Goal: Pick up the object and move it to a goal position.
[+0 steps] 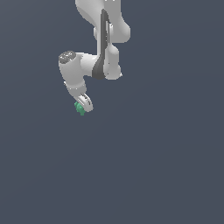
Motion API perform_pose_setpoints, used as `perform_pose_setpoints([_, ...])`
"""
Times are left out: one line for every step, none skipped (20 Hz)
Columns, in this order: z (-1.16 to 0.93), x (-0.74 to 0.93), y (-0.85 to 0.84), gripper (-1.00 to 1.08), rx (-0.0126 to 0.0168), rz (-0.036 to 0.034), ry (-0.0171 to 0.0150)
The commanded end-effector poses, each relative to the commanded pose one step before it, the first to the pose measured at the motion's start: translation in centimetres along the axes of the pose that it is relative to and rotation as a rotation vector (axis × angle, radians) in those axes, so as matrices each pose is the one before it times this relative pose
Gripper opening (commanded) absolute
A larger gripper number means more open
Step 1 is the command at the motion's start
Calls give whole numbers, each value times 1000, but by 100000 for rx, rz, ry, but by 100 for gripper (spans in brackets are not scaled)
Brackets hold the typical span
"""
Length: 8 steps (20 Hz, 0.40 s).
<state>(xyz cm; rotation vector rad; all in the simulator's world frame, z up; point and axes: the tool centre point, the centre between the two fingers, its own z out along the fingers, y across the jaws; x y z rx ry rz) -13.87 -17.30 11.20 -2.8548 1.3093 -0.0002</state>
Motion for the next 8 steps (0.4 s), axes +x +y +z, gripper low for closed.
perform_pose_setpoints([-365,947,1030,-100,-12,-193,-26])
perform_pose_setpoints([-106,285,288,-100,-40,-8,26])
perform_pose_setpoints([-86,249,243,-100,0,0,0])
perform_pose_setpoints([-68,208,189,-100,0,0,0])
perform_pose_setpoints([-51,166,136,-100,0,0,0])
perform_pose_setpoints([-33,123,83,-100,0,0,0])
perform_pose_setpoints([-17,75,36,-100,0,0,0])
perform_pose_setpoints([-4,23,7,-100,0,0,0])
